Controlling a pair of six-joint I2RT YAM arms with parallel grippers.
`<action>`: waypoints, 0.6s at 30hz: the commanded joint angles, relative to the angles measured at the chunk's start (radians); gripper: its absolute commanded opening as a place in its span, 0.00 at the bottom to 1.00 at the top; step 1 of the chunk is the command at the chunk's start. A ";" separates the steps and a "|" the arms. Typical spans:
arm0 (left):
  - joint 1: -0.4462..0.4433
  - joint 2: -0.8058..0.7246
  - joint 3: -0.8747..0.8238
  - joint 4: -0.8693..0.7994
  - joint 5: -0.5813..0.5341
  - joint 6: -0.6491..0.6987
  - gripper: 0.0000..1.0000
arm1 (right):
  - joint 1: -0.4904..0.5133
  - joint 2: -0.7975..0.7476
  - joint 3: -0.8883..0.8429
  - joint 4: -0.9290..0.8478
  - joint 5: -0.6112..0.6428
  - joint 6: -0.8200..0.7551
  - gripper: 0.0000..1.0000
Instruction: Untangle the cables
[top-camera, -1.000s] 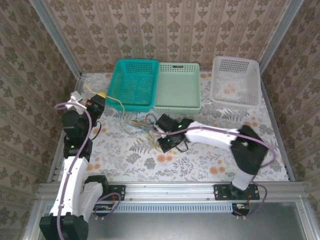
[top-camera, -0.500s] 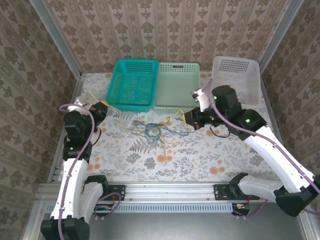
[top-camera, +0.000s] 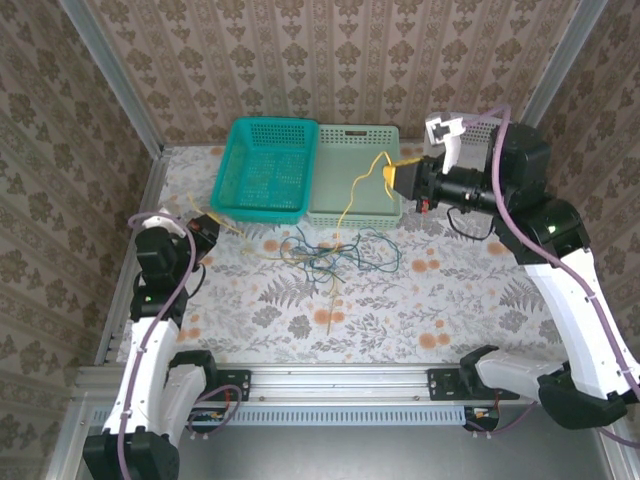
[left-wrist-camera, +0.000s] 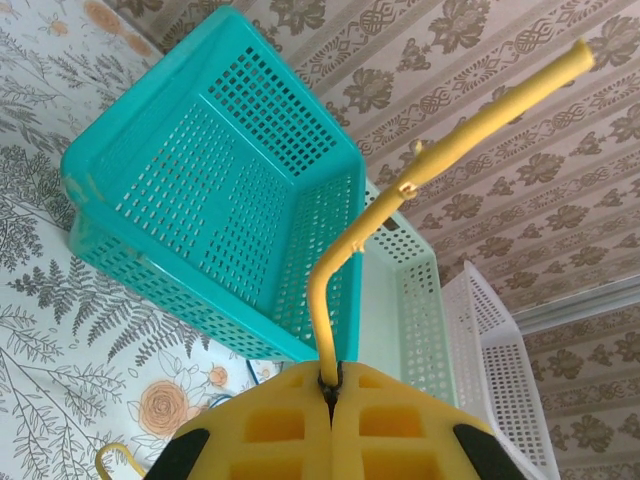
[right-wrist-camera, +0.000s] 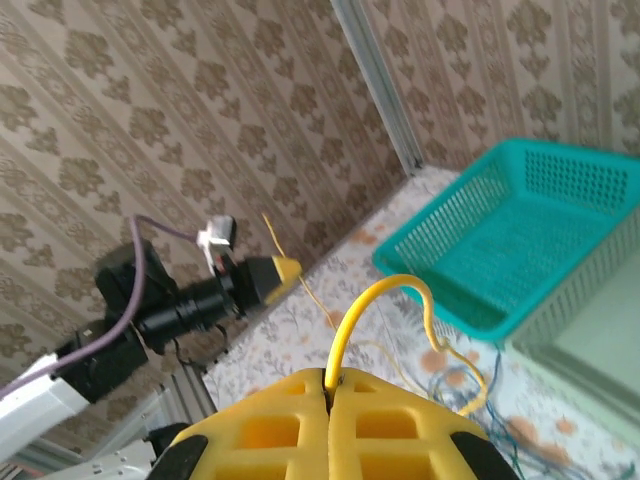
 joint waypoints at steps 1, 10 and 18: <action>0.004 -0.018 -0.021 0.004 -0.008 0.029 0.00 | -0.005 0.046 0.056 0.076 -0.059 0.045 0.00; 0.003 -0.020 -0.028 -0.009 -0.008 0.046 0.00 | -0.001 0.089 0.098 0.377 -0.058 0.176 0.00; 0.002 -0.020 -0.035 0.001 -0.005 0.039 0.00 | 0.055 0.343 0.144 0.555 -0.095 0.249 0.00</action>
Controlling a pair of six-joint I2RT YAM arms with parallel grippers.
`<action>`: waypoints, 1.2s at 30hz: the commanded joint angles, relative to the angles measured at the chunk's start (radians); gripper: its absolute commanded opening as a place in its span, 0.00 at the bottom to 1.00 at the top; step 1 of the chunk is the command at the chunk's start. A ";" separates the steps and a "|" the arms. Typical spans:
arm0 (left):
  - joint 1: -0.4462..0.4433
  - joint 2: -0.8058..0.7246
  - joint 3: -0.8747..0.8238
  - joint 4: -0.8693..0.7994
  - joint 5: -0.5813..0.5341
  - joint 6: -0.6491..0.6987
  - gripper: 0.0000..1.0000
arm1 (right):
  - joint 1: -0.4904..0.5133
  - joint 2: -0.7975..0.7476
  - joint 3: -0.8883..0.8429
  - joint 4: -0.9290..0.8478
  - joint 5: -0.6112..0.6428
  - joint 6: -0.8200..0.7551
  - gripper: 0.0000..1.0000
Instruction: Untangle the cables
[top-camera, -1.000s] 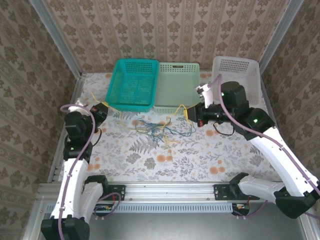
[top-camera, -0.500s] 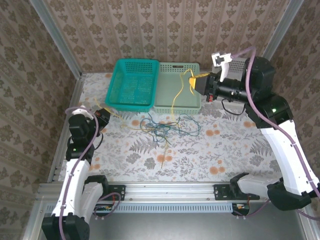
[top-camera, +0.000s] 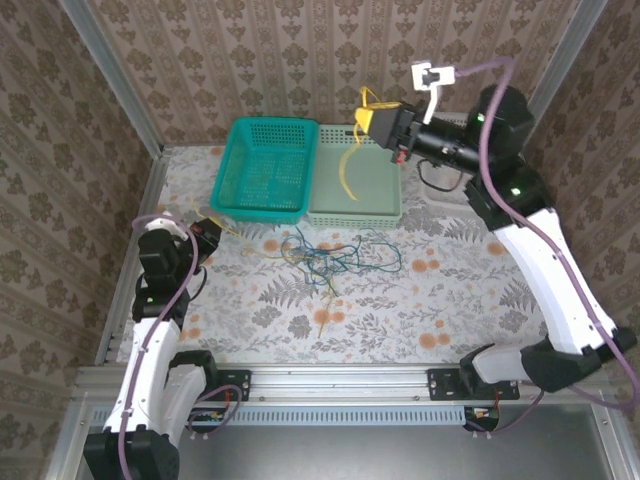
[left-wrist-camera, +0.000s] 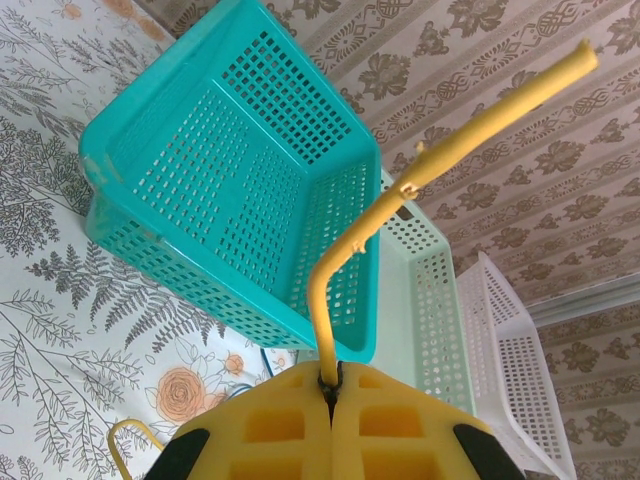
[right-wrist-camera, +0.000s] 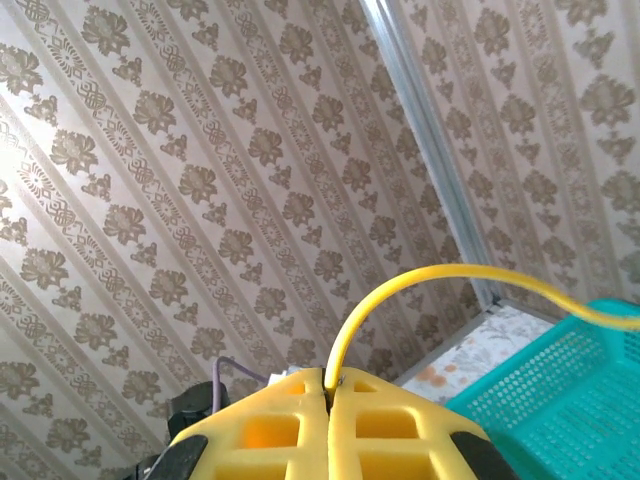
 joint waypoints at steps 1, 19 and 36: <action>0.003 -0.020 -0.012 0.005 -0.005 0.025 0.00 | 0.015 0.163 0.029 0.163 -0.038 0.085 0.00; -0.018 -0.054 -0.045 0.026 -0.001 -0.004 0.00 | 0.055 1.020 0.610 0.482 0.076 0.378 0.00; -0.023 -0.078 -0.067 0.038 -0.012 -0.023 0.00 | 0.090 1.344 0.839 0.076 0.123 0.488 0.37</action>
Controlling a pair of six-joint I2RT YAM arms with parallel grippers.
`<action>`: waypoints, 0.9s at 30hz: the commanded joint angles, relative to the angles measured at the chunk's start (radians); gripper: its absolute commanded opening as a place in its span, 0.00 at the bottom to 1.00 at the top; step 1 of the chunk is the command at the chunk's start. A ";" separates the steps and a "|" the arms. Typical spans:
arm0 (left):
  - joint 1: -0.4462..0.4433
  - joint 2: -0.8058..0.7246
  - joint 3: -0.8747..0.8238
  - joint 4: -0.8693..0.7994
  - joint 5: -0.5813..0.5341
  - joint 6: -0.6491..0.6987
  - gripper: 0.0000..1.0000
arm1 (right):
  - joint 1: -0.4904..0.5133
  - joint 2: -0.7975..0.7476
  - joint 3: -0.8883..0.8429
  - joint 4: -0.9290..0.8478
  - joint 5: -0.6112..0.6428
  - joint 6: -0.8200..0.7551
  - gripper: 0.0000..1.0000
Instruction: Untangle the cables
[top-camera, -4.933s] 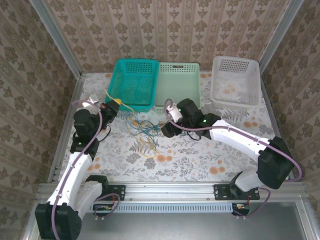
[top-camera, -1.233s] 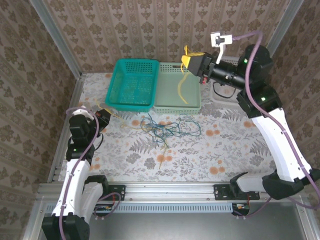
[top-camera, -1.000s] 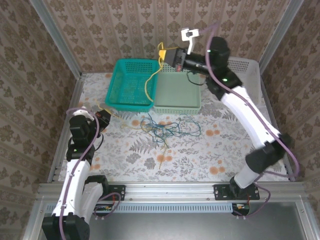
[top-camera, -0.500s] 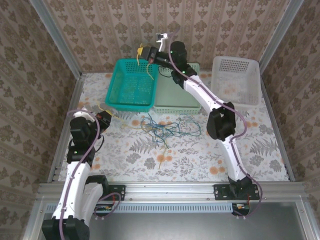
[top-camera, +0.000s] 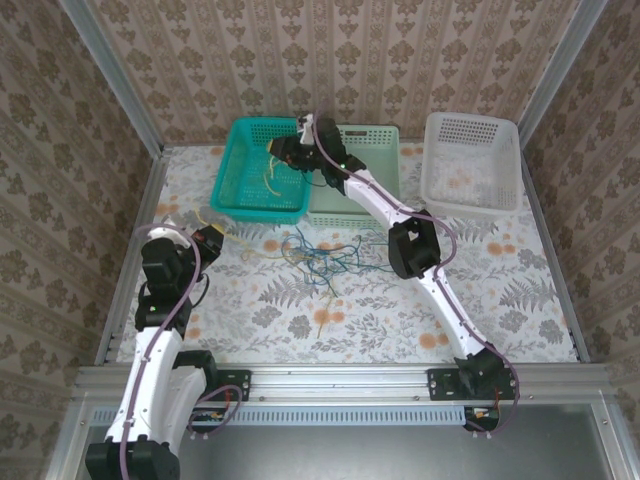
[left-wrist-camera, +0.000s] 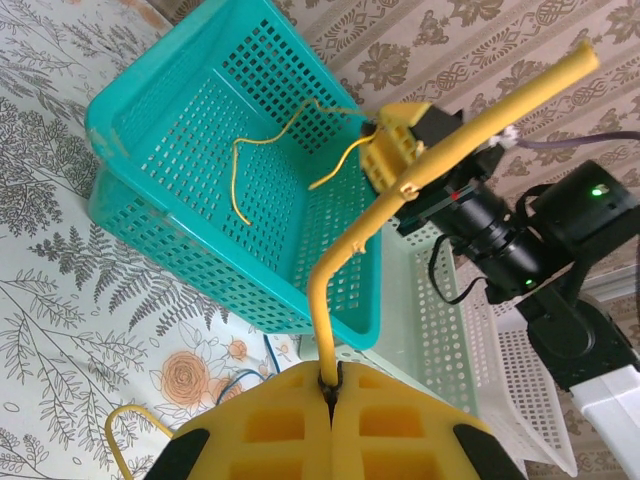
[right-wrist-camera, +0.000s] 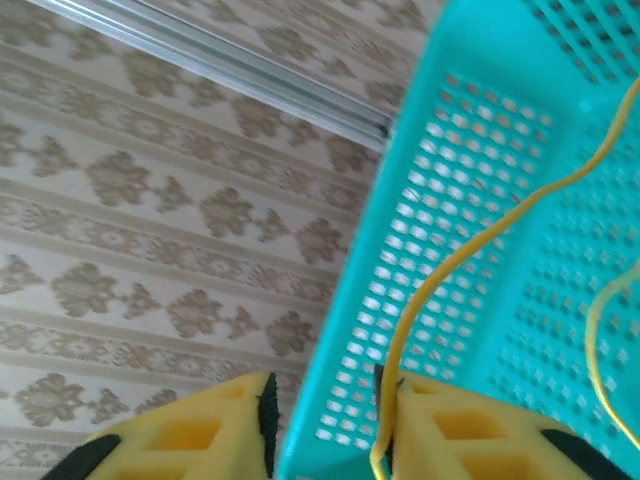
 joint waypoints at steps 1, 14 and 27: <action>-0.007 -0.013 -0.003 0.028 -0.005 -0.014 0.00 | 0.005 0.011 0.046 -0.118 0.019 0.017 0.39; -0.013 -0.027 0.021 0.008 -0.015 -0.011 0.00 | 0.013 -0.129 0.050 -0.440 0.096 -0.128 1.00; -0.023 -0.050 0.072 -0.053 -0.038 0.017 0.00 | 0.036 -0.234 0.048 -0.513 0.071 -0.159 1.00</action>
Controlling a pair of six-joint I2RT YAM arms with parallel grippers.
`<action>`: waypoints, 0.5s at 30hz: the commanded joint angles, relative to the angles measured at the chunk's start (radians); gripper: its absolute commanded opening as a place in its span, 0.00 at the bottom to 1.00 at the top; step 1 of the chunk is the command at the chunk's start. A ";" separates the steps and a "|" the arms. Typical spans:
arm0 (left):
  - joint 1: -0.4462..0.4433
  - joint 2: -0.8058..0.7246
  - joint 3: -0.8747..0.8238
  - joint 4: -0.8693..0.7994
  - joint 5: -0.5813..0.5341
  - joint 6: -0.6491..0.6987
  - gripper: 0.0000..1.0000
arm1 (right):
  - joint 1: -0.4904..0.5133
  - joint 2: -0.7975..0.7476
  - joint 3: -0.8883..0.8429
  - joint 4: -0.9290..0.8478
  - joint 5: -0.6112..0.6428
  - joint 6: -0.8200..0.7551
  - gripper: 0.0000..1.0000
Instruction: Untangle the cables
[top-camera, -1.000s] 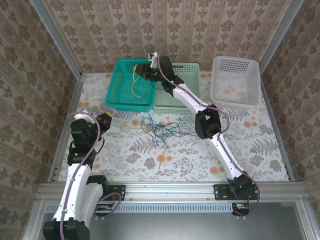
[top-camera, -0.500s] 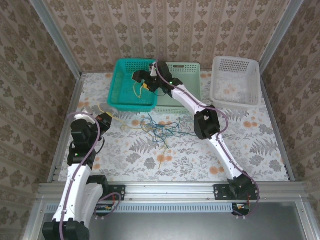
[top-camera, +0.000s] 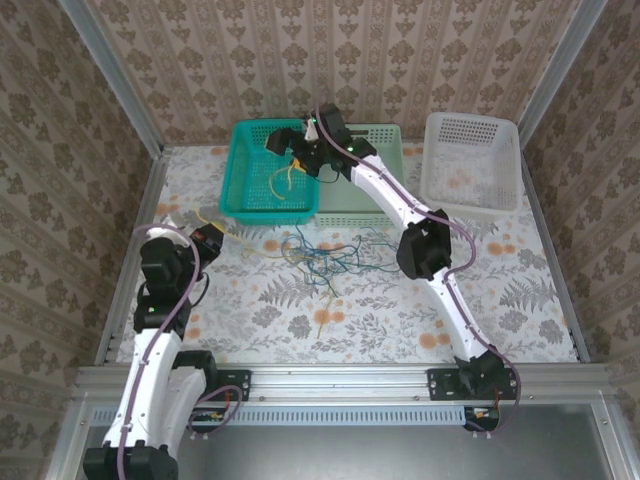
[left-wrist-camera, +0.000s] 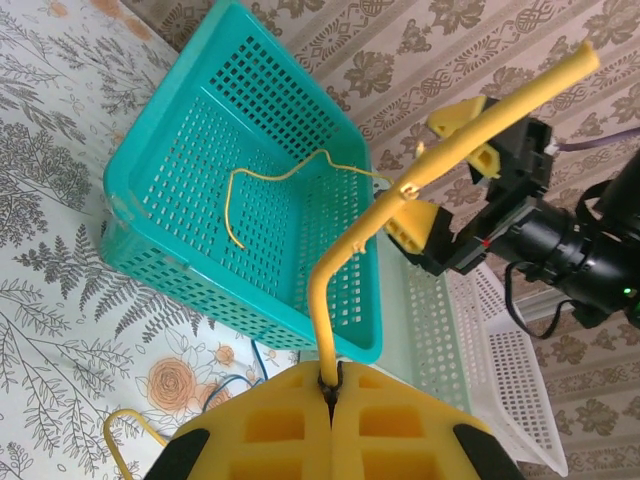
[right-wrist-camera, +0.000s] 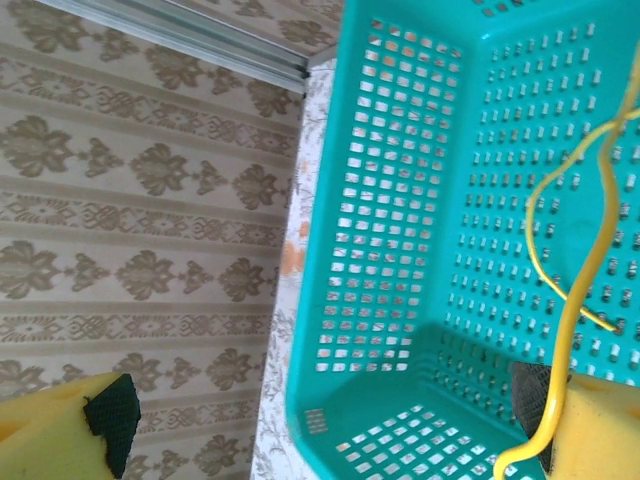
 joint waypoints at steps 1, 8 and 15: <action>-0.007 -0.032 0.051 -0.037 -0.022 0.023 0.00 | 0.024 -0.051 0.056 -0.130 0.041 -0.119 1.00; -0.009 -0.032 0.061 -0.051 -0.025 0.034 0.00 | 0.090 -0.063 0.078 -0.401 0.311 -0.468 1.00; -0.018 -0.045 0.056 -0.069 -0.035 0.031 0.00 | 0.194 -0.017 0.107 -0.473 0.490 -0.721 1.00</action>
